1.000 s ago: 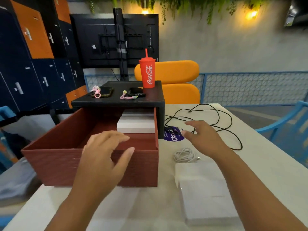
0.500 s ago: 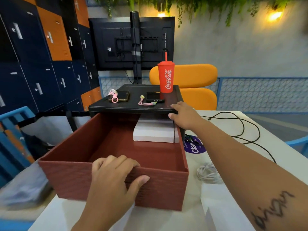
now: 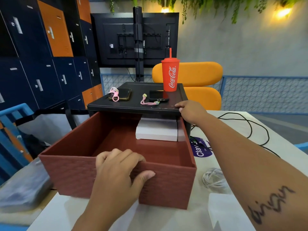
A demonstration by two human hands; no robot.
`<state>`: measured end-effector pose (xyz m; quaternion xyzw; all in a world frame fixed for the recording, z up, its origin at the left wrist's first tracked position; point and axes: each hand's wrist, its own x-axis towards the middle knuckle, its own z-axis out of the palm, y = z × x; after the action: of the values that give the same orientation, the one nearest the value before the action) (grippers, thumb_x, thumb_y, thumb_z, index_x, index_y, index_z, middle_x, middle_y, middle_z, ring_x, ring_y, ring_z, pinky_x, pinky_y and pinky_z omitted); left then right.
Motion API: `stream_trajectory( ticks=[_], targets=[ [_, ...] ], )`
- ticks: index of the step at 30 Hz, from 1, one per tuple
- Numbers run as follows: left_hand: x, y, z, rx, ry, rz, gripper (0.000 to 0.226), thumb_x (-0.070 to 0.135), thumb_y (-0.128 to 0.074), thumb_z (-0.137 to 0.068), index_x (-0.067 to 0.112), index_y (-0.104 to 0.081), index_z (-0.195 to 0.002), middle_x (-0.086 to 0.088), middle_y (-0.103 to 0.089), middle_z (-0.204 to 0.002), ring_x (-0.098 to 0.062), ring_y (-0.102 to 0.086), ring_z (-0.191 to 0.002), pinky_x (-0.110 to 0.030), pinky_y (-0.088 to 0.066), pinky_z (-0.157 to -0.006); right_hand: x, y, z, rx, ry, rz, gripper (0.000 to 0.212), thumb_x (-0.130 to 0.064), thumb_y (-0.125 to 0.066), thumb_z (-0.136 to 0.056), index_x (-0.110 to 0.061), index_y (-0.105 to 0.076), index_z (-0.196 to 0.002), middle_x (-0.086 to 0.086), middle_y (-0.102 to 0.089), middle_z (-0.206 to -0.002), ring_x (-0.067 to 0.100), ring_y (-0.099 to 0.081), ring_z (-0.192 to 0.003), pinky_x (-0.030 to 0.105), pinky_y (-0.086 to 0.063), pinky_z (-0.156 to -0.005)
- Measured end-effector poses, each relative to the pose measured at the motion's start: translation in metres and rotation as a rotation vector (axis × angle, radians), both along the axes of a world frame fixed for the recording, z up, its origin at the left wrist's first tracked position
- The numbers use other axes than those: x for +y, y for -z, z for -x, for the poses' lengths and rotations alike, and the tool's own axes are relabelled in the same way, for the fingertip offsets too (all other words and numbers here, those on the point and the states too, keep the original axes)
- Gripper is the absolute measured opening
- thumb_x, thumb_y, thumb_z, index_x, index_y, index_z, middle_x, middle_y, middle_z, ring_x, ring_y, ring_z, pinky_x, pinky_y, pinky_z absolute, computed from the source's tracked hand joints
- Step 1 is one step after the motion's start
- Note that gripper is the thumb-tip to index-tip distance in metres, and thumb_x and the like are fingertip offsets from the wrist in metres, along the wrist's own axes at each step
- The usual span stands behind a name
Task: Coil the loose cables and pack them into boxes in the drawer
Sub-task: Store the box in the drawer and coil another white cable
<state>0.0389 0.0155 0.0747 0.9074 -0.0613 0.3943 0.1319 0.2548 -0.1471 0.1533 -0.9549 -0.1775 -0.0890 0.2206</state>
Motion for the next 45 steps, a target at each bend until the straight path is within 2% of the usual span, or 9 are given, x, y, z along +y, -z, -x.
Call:
stream_trajectory(
  ticks=[10,16,19,22,27,30,36,40,45],
  targets=[
    [-0.001,-0.01,-0.053,0.046,-0.005,-0.015,0.034,0.059,-0.044,-0.078,0.029,-0.06,-0.076,0.022,-0.049,-0.07,-0.007,-0.042,-0.069,-0.023,-0.013,-0.074,-0.003,0.002,-0.002,0.001,-0.012,-0.027,0.036,-0.011,-0.04,-0.097,-0.018,-0.054,-0.13,0.005,-0.047,-0.141,0.026,-0.042,-0.128,0.03,-0.035,-0.101],
    [0.003,-0.014,-0.081,0.134,-0.012,0.004,0.023,0.049,-0.055,-0.086,0.027,-0.06,-0.092,0.018,-0.051,-0.083,-0.008,-0.04,-0.084,-0.024,-0.014,-0.081,-0.002,0.002,-0.003,0.005,-0.007,-0.032,0.037,-0.009,-0.042,-0.096,-0.019,-0.054,-0.13,0.004,-0.048,-0.141,0.024,-0.043,-0.128,0.029,-0.035,-0.101],
    [0.006,-0.016,-0.099,0.211,-0.048,-0.009,0.028,0.048,-0.05,-0.089,0.025,-0.059,-0.101,0.015,-0.054,-0.091,-0.011,-0.044,-0.093,-0.027,-0.016,-0.094,-0.001,0.001,-0.004,0.007,0.003,-0.026,0.039,-0.008,-0.042,-0.095,-0.021,-0.054,-0.13,0.003,-0.048,-0.141,0.024,-0.043,-0.128,0.029,-0.036,-0.101],
    [0.007,-0.016,-0.115,0.281,-0.128,-0.041,0.032,0.046,-0.046,-0.092,0.021,-0.056,-0.109,0.008,-0.055,-0.105,-0.017,-0.045,-0.109,-0.035,-0.006,-0.112,-0.002,0.002,-0.004,0.022,0.003,-0.03,0.041,-0.007,-0.041,-0.096,-0.021,-0.051,-0.133,0.004,-0.045,-0.142,0.024,-0.042,-0.129,0.03,-0.035,-0.102],
    [-0.009,-0.007,-0.117,0.27,-0.198,0.046,0.049,0.037,-0.045,-0.095,0.022,-0.035,-0.14,-0.002,-0.028,-0.149,-0.021,-0.011,-0.142,-0.043,0.002,-0.115,-0.011,0.01,0.005,0.086,-0.096,-0.071,0.044,-0.02,-0.04,-0.099,-0.02,-0.034,-0.143,0.002,-0.026,-0.153,0.023,-0.027,-0.139,0.033,-0.024,-0.111],
    [-0.024,0.005,-0.097,0.241,-0.16,0.176,0.066,0.037,-0.047,-0.094,0.022,-0.014,-0.149,-0.004,-0.005,-0.157,-0.024,0.006,-0.145,-0.042,-0.003,-0.116,-0.029,0.02,0.026,0.093,-0.147,-0.156,0.056,-0.028,-0.046,-0.097,-0.025,-0.022,-0.147,0.0,-0.014,-0.156,0.021,-0.018,-0.142,0.036,-0.02,-0.114],
    [-0.062,0.03,-0.059,0.369,0.008,0.395,0.061,0.037,-0.049,-0.093,0.029,-0.022,-0.146,0.005,0.0,-0.157,-0.016,0.012,-0.143,-0.036,-0.007,-0.115,-0.079,0.03,0.083,0.199,-0.195,-0.206,0.054,-0.032,-0.052,-0.093,-0.033,-0.03,-0.143,-0.006,-0.032,-0.147,0.014,-0.037,-0.13,0.028,-0.031,-0.102],
    [-0.092,0.044,-0.038,0.473,0.122,0.496,0.048,0.034,-0.052,-0.092,0.027,-0.037,-0.137,0.004,-0.01,-0.154,-0.013,-0.001,-0.142,-0.028,-0.012,-0.113,-0.11,0.037,0.114,0.283,-0.18,-0.152,0.043,-0.033,-0.059,-0.089,-0.031,-0.049,-0.131,-0.012,-0.05,-0.127,0.005,-0.046,-0.109,0.018,-0.033,-0.09],
    [-0.115,0.056,-0.018,0.577,0.188,0.602,0.042,0.032,-0.055,-0.091,0.029,-0.044,-0.131,0.005,-0.021,-0.149,-0.012,-0.015,-0.139,-0.028,-0.023,-0.112,-0.142,0.061,0.14,0.336,-0.119,0.114,0.039,-0.035,-0.069,-0.08,-0.034,-0.059,-0.117,-0.013,-0.058,-0.115,0.007,-0.053,-0.102,0.019,-0.04,-0.084]
  ],
)
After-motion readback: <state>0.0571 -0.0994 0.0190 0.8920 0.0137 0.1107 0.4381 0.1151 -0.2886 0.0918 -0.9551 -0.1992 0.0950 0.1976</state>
